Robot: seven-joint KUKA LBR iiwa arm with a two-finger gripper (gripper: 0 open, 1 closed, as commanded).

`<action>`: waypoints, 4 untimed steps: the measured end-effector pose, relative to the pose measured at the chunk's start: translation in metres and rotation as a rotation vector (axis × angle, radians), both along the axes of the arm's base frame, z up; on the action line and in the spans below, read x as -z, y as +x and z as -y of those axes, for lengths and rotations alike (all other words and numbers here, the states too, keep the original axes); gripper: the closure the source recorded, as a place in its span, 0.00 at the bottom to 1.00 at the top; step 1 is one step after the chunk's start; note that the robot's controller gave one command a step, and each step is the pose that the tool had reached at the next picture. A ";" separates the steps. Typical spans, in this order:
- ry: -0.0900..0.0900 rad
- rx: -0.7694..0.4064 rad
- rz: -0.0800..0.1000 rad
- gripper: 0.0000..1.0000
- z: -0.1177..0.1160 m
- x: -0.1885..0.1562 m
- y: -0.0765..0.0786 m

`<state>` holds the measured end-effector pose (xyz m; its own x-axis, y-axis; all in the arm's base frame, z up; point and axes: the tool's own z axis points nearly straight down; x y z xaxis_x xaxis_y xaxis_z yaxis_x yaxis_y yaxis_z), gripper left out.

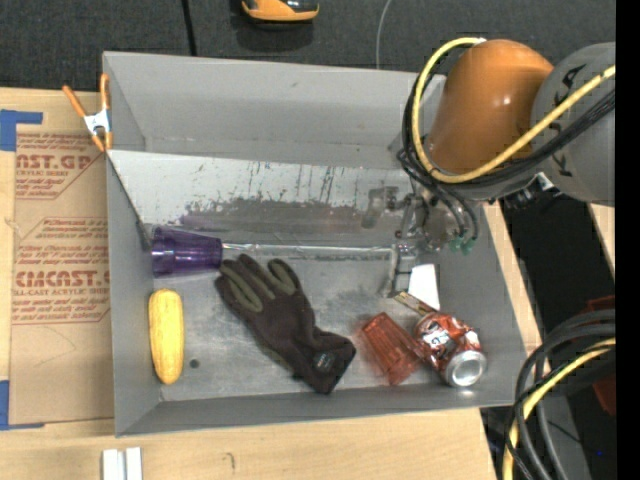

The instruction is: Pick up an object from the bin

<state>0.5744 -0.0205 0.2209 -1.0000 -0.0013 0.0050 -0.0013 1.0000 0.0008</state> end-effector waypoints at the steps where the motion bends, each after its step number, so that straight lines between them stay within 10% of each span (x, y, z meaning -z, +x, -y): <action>1: 0.000 0.000 0.007 0.00 0.000 -0.005 0.001; 4: 0.000 -0.177 0.004 0.00 -0.016 0.130 -0.027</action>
Offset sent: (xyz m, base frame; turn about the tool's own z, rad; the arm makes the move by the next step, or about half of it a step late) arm -0.0365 0.0141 -0.1085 -0.1643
